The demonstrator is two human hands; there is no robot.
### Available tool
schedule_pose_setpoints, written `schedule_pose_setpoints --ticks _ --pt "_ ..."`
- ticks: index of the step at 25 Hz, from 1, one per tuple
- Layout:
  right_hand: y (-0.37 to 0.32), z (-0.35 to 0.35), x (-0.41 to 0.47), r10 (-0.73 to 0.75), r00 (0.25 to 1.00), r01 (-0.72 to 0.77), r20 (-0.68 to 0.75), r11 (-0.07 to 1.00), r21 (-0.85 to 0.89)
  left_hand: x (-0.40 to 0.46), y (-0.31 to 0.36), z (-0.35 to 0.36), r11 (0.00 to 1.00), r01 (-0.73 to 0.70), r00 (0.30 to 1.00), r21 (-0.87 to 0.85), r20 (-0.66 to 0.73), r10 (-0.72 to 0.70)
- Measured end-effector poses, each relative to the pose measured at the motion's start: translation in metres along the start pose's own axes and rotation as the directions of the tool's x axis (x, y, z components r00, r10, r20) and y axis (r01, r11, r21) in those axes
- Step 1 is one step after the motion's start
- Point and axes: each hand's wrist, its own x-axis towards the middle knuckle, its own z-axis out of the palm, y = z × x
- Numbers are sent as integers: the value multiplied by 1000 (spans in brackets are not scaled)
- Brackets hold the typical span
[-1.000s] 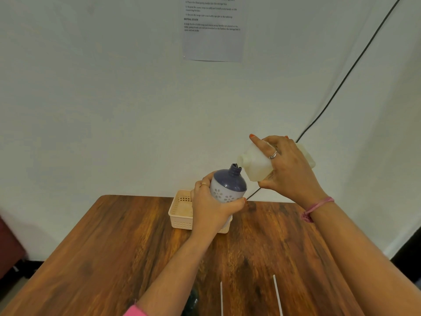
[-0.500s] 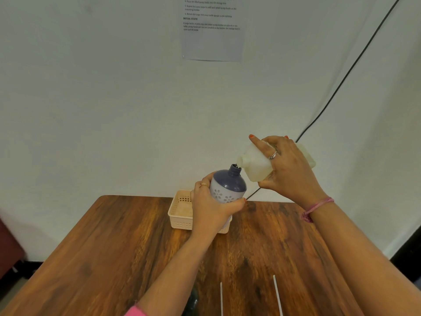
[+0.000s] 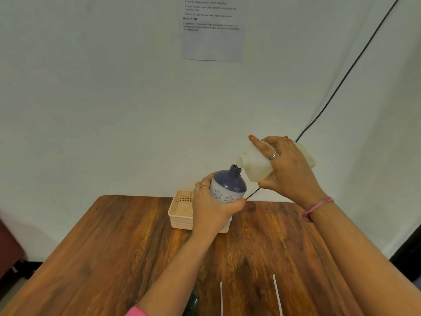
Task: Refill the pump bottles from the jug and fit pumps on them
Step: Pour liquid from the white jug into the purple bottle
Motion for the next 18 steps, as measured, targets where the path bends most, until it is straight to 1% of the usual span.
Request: schedule_pose_setpoints --ticks 10,18 --pt "1 -1 0 -22 1000 22 3 999 -23 -1 2 0 1000 -2 1000 3 5 2" --pt "0 -5 -1 -32 999 31 -30 999 -17 -3 2 0 1000 -11 1000 -8 6 11"
